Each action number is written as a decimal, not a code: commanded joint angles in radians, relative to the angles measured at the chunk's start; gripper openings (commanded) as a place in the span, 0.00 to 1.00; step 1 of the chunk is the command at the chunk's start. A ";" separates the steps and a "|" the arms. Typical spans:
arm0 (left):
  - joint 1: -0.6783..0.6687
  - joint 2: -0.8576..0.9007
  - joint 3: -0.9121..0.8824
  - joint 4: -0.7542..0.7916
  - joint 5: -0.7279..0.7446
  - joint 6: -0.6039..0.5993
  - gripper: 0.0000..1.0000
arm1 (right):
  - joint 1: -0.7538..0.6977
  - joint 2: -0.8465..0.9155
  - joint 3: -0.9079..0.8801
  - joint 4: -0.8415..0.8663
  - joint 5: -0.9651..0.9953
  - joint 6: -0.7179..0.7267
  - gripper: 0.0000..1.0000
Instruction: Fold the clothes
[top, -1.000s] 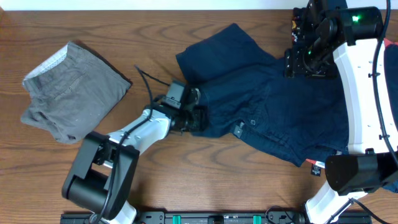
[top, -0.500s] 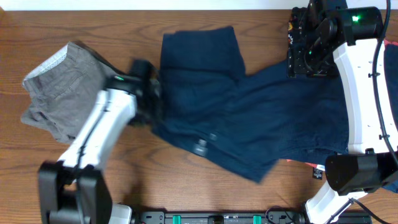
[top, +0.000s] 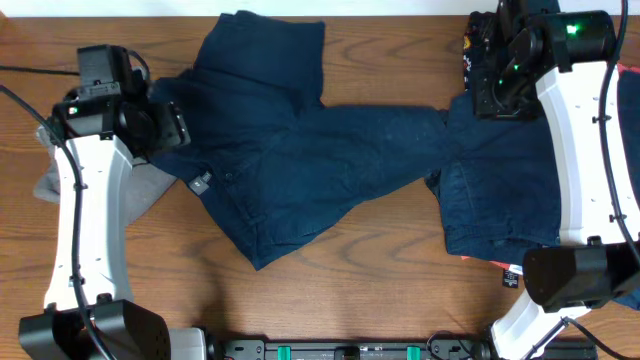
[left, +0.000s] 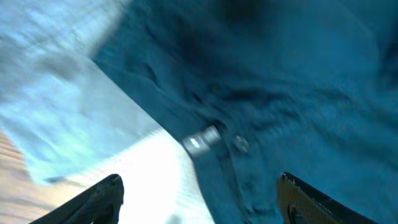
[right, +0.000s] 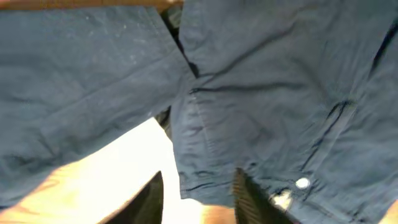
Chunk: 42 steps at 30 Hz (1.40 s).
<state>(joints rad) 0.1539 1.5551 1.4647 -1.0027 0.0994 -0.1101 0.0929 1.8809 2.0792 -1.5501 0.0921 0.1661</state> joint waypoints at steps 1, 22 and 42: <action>-0.032 0.009 -0.013 -0.034 0.238 -0.022 0.76 | -0.040 0.060 -0.002 0.023 0.018 -0.007 0.01; -0.482 0.159 -0.399 0.375 0.292 -0.026 0.72 | -0.197 0.450 -0.002 0.340 -0.510 -0.181 0.01; -0.492 0.304 -0.471 0.066 0.242 -0.068 0.69 | -0.215 0.683 -0.002 0.287 -0.103 -0.105 0.01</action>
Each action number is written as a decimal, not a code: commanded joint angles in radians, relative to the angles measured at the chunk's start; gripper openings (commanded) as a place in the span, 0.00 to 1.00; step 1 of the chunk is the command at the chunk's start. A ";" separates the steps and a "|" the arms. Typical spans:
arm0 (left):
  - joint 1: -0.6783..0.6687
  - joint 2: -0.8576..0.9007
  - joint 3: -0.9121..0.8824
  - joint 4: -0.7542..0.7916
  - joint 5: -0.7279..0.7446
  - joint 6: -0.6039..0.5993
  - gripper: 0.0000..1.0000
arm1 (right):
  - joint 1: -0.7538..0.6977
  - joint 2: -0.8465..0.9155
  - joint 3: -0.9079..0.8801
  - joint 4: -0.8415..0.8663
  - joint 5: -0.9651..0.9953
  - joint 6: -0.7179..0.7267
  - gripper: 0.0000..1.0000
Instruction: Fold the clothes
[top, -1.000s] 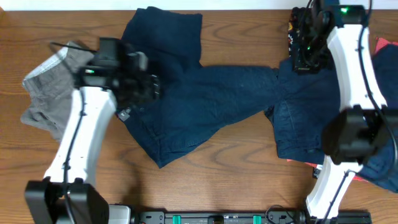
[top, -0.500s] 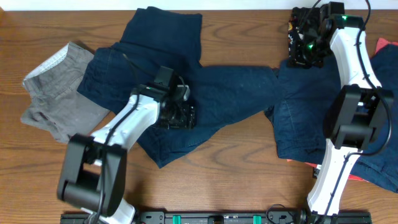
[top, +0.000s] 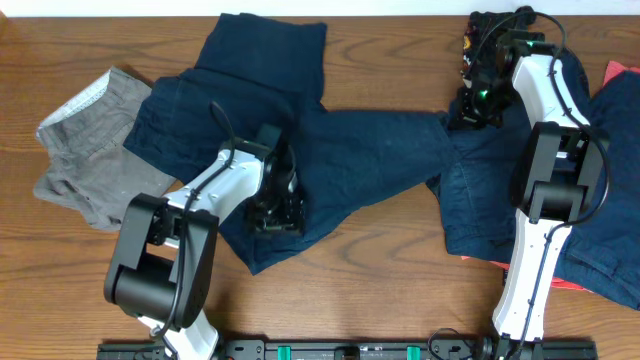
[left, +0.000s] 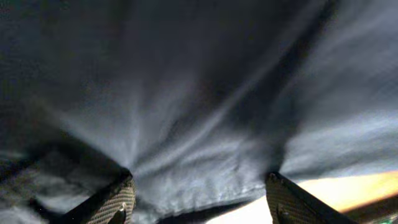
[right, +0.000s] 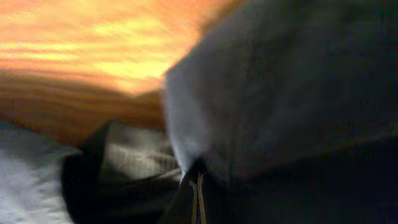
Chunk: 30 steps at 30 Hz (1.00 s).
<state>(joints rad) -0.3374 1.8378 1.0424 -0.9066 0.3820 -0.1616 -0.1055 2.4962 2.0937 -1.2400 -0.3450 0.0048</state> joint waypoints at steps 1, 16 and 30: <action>-0.001 0.022 -0.064 -0.037 -0.041 -0.016 0.69 | -0.027 0.068 -0.017 -0.043 0.435 0.097 0.01; 0.084 0.015 -0.150 -0.135 -0.305 -0.103 0.70 | -0.389 0.060 -0.016 -0.240 0.854 0.359 0.01; 0.176 -0.174 -0.089 -0.132 -0.304 -0.103 0.74 | -0.482 -0.283 -0.013 -0.119 0.145 0.035 0.16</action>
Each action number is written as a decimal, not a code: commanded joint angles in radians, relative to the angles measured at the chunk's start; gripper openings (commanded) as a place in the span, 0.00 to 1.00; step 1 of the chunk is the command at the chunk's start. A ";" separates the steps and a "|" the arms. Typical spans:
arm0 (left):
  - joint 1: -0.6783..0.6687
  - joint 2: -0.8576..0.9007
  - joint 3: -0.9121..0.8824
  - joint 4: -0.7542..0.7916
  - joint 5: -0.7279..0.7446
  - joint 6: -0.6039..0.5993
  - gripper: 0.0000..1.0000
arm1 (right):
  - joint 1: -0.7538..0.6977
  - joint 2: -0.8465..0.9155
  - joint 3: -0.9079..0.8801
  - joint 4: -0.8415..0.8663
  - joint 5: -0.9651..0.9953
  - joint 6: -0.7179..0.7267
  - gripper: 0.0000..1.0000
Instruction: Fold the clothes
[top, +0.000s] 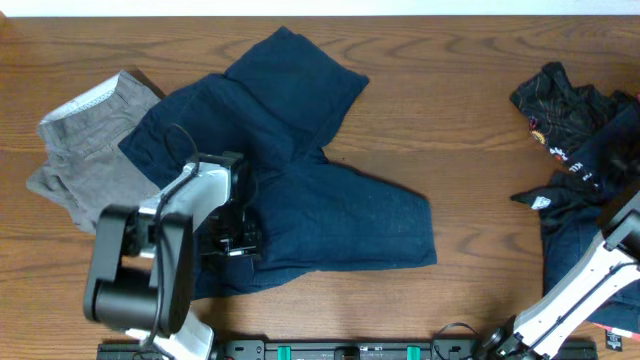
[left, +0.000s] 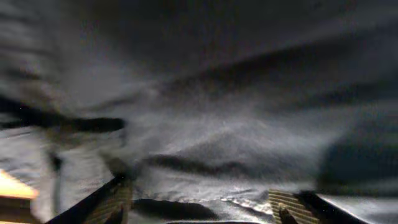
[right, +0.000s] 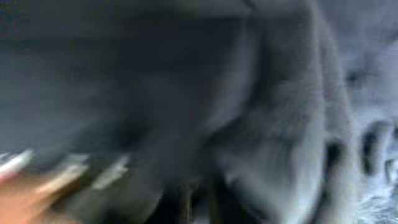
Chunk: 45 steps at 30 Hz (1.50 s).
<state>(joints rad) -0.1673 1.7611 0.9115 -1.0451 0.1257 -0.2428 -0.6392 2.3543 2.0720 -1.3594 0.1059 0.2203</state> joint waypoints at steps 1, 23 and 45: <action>0.006 -0.137 0.043 0.010 -0.048 -0.029 0.76 | 0.068 -0.174 0.009 -0.009 -0.370 -0.222 0.17; 0.007 -0.710 -0.095 -0.010 -0.120 -0.572 0.92 | 0.386 -0.599 -0.190 -0.160 -0.311 0.059 0.26; 0.007 -0.985 -0.509 0.172 -0.066 -0.917 0.98 | 0.851 -1.041 -1.387 0.527 -0.592 0.558 0.59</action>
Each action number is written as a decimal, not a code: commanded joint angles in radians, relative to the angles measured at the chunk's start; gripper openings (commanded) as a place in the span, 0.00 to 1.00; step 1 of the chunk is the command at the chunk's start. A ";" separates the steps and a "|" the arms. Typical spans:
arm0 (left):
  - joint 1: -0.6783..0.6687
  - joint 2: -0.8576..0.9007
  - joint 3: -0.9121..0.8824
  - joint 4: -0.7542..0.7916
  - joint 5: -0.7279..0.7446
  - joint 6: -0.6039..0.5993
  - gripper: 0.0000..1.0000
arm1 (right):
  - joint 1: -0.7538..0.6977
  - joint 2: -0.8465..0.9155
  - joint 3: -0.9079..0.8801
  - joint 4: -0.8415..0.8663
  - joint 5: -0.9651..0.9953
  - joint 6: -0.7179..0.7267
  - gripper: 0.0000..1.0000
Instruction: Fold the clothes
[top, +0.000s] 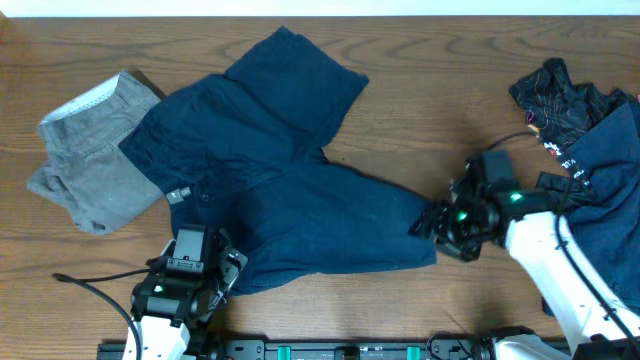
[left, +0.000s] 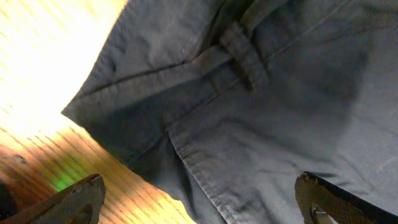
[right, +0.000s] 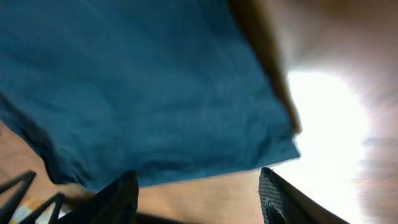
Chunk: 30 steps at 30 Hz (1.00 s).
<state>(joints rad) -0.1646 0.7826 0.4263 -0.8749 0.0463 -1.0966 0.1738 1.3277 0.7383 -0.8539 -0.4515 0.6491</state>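
The navy shorts (top: 290, 190) lie spread flat mid-table, one leg pointing to the back, the other to the right. My left gripper (top: 222, 270) stands open at their front left corner. In the left wrist view the left gripper (left: 199, 208) hangs over the waistband and a belt loop (left: 245, 59), nothing between its fingers. My right gripper (top: 430, 222) is open at the right leg's hem. The right wrist view shows the right gripper (right: 196, 202) just off the hem's edge (right: 186, 171), over bare wood.
Grey shorts (top: 85, 150) lie crumpled at the left, partly under the navy pair. A black printed garment (top: 560, 95) and a blue one (top: 610, 160) are piled at the right edge. The wooden table (top: 450, 120) shows between the shorts and the pile.
My left gripper was down on the shorts' front left part and is now back at their front corner, open. The right gripper came from the pile at the right edge to the leg's hem.
First the shorts' right leg reached into the right pile, with my grippers at the far left and back right. Then the left gripper sat on the shorts' middle and the right at that leg's end. Later the shorts lay further left, free of the pile, where they remain.
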 joint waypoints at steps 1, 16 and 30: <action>0.005 -0.006 -0.032 0.002 0.013 -0.075 0.98 | 0.051 -0.014 -0.079 0.039 -0.035 0.149 0.59; 0.005 -0.006 -0.140 0.129 0.021 -0.133 0.98 | 0.076 -0.014 -0.277 0.362 0.120 0.273 0.52; 0.005 -0.003 -0.147 0.176 -0.006 -0.132 0.98 | -0.042 -0.015 -0.286 0.397 0.153 0.208 0.01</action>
<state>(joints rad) -0.1646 0.7761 0.3031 -0.6960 0.0673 -1.2171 0.2016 1.3087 0.4431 -0.4477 -0.3614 0.9142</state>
